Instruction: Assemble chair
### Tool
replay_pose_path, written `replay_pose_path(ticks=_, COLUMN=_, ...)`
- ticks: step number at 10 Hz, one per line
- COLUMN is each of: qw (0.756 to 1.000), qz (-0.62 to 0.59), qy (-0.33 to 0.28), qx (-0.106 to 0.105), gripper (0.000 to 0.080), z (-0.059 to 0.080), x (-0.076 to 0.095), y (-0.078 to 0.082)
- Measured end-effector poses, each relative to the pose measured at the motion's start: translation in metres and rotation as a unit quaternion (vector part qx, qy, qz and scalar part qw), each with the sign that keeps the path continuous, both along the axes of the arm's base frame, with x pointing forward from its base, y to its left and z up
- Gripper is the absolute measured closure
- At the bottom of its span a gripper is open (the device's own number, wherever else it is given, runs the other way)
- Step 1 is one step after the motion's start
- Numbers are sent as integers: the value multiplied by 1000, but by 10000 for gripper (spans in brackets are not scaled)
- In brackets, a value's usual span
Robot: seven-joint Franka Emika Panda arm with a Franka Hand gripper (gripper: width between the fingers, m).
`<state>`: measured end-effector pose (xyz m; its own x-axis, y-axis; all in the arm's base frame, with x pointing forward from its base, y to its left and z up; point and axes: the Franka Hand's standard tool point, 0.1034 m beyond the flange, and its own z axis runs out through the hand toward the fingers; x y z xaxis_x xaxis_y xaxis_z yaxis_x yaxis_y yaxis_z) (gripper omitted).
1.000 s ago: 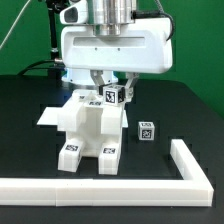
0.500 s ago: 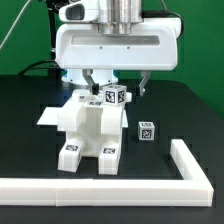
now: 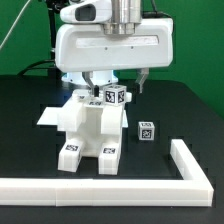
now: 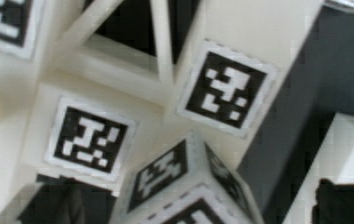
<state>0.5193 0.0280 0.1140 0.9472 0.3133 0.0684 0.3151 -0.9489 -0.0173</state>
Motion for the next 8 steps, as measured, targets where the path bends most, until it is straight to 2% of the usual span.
replay_pose_path(ticks=2, qw=989, qz=148, qy=-2, qx=-16, gripper=150, z=-2, x=4, y=-4)
replay_pose_path(ticks=3, qw=991, qz=134, qy=-1, qx=-15, gripper=150, z=-2, x=4, y=-4)
replay_pose_path(ticks=5, qw=993, qz=120, qy=-1, qx=-14, gripper=415, z=-2, x=3, y=-4)
replay_pose_path(ticks=6, qw=997, qz=71, qy=1, qx=-10, gripper=415, z=-2, x=3, y=-4)
replay_pose_path(ticks=7, qw=1000, qz=25, qy=2, qx=-8, gripper=517, z=-2, x=3, y=-4)
replay_pose_path(ticks=8, qw=1000, qz=-24, qy=4, qx=-5, gripper=517, z=-2, x=3, y=-4)
